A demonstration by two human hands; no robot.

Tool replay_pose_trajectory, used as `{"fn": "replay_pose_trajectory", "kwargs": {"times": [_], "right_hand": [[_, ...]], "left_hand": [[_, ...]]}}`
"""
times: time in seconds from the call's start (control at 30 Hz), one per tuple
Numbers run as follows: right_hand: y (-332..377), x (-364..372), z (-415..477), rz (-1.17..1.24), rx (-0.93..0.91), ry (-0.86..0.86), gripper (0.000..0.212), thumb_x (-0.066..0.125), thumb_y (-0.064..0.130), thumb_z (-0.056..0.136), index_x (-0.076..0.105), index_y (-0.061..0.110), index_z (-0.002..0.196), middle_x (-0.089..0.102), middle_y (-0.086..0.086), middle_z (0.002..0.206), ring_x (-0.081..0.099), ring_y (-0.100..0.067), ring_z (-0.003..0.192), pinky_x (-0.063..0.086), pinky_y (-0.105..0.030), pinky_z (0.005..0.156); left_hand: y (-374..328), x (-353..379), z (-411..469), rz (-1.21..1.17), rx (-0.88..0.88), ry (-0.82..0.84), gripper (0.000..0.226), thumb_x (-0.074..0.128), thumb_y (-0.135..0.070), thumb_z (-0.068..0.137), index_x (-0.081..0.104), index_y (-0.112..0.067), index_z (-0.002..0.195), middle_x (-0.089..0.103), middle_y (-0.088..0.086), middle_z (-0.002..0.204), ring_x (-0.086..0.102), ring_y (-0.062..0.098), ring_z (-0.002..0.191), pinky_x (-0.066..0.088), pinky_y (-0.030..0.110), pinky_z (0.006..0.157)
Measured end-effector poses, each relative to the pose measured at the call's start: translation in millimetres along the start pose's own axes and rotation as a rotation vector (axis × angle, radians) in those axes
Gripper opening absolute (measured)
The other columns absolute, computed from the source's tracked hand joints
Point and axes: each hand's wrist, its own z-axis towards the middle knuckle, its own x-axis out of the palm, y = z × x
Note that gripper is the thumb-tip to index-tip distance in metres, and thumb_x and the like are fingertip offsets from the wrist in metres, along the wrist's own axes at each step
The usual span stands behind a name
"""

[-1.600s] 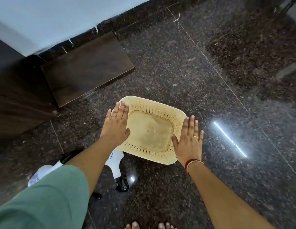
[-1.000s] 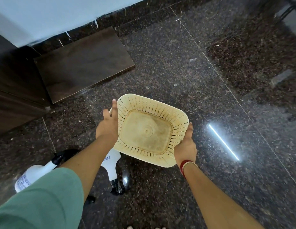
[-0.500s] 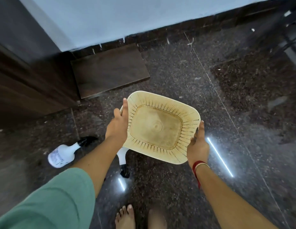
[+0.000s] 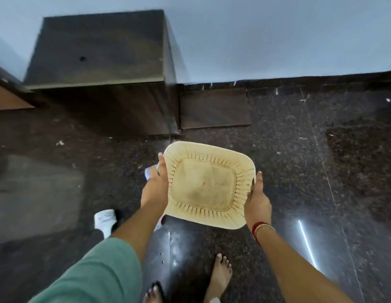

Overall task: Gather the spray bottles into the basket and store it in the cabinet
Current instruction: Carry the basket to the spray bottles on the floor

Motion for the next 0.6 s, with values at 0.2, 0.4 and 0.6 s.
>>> {"fn": "replay_pose_trajectory", "kwargs": {"times": [0.2,0.4,0.6], "right_hand": [[16,52,-58,-0.035,-0.074,0.054,0.066,0.039,0.014,0.094,0.008,0.036,0.148,0.054,0.006,0.066,0.052,-0.015,0.063,0.042,-0.033,0.067],[4,114,-130,-0.083,-0.108,0.109,0.062,0.037,0.018,0.096,0.008,0.037,0.148,0.058,-0.002,0.082,0.055,-0.023,0.076,0.047,-0.039,0.076],[-31,189,-179,-0.144,-0.096,0.171,0.067,0.038,0.013,0.096,0.005,0.038,0.148,0.058,0.000,0.081,0.057,-0.018,0.068,0.051,-0.035,0.070]], "left_hand": [[84,25,-53,-0.085,-0.088,0.014,0.104,0.052,0.007,0.081,-0.027,-0.013,0.144,0.036,0.017,0.124,0.049,0.019,0.057,0.046,0.029,0.051],[168,87,-113,0.080,-0.024,0.081,0.098,0.047,0.004,0.082,-0.037,-0.001,0.133,0.010,0.015,0.153,0.054,0.013,0.092,0.040,0.016,0.051],[229,161,-160,-0.084,-0.142,0.150,0.099,0.048,0.005,0.082,-0.028,-0.010,0.144,0.039,0.014,0.120,0.038,0.008,0.046,0.038,0.022,0.046]]}}
